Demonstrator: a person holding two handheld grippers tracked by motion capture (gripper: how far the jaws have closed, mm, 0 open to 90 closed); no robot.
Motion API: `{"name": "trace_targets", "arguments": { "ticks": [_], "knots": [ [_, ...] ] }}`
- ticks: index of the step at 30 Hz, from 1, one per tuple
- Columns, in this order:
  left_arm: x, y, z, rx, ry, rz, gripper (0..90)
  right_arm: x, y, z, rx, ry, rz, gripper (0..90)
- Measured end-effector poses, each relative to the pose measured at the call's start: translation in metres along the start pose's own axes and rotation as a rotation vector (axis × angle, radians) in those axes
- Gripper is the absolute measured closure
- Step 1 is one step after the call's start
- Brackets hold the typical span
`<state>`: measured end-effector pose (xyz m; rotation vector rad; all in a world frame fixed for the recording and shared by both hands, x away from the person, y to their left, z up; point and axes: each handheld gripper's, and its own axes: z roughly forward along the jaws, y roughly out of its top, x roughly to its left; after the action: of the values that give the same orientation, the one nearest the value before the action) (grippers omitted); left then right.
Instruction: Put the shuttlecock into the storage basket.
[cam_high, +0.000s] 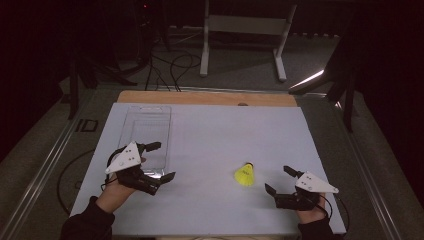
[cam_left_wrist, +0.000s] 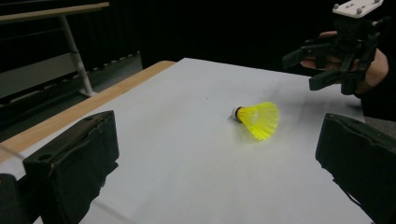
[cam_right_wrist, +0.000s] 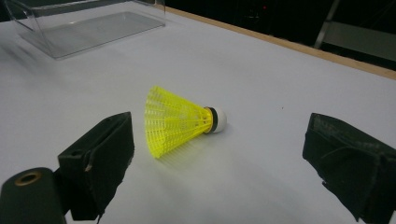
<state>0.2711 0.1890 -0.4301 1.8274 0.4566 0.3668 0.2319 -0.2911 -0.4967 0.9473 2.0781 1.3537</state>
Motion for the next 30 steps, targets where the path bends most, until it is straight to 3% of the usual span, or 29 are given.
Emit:
{"name": "trace_targets", "arguments": {
  "ticks": [9, 15, 23, 28, 30],
  "knots": [
    [-0.002, 0.012, 0.014, 0.011, -0.027, 0.026, 0.1, 0.0, 0.0, 0.0, 0.001, 0.003, 0.001, 9.1],
    [-0.005, 0.019, 0.027, 0.02, -0.067, 0.037, 0.2, 0.0, 0.0, 0.0, 0.001, 0.004, 0.002, 9.1],
    [-0.011, 0.025, 0.048, 0.064, -0.126, 0.036, 0.2, 0.0, 0.0, 0.001, 0.008, 0.007, 0.002, 9.1],
    [-0.013, 0.03, 0.057, 0.131, -0.153, 0.012, 0.2, 0.0, 0.0, 0.001, 0.01, 0.01, 0.003, 9.1],
    [-0.014, 0.031, 0.061, 0.153, -0.162, 0.022, 0.2, 0.0, 0.0, 0.001, 0.01, 0.01, 0.005, 9.1]
  ]
}}
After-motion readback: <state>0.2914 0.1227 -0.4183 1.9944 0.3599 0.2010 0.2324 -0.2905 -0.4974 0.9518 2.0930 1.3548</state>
